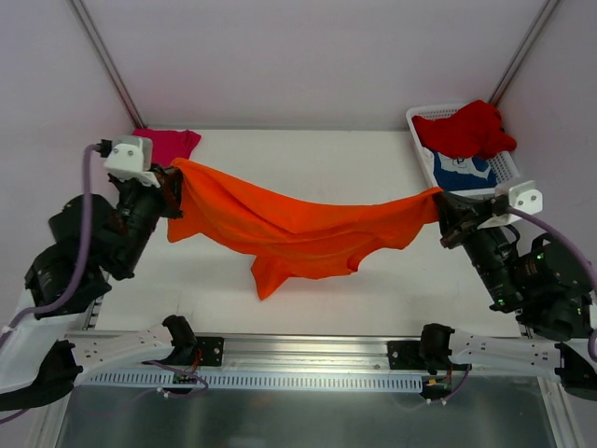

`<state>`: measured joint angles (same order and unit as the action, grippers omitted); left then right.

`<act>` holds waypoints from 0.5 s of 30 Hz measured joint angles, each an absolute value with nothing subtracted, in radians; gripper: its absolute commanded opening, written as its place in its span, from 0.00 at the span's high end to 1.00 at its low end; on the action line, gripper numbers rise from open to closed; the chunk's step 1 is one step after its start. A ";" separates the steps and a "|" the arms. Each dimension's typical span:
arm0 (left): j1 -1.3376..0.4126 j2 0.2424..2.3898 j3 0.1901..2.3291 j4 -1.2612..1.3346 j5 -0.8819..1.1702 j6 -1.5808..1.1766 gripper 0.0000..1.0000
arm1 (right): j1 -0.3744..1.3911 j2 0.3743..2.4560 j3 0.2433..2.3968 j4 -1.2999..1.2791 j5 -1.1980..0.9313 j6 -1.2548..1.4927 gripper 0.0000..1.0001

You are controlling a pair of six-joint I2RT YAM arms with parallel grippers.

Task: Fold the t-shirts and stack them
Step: Flatten the tshirt out

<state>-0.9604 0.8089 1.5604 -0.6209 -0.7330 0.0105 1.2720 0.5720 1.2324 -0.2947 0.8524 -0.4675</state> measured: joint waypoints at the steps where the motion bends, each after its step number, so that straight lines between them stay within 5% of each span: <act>1: -0.960 0.808 1.522 -0.595 -0.753 0.013 1.00 | 1.272 0.571 1.214 -0.295 0.862 -0.464 1.00; 8: -0.862 0.886 1.299 -0.490 -0.777 0.008 1.00 | 1.220 0.606 1.114 -0.278 0.909 -0.426 1.00; 15: -0.621 0.930 1.216 -0.407 -0.648 -0.028 1.00 | 0.931 0.735 1.026 -0.268 0.794 -0.317 1.00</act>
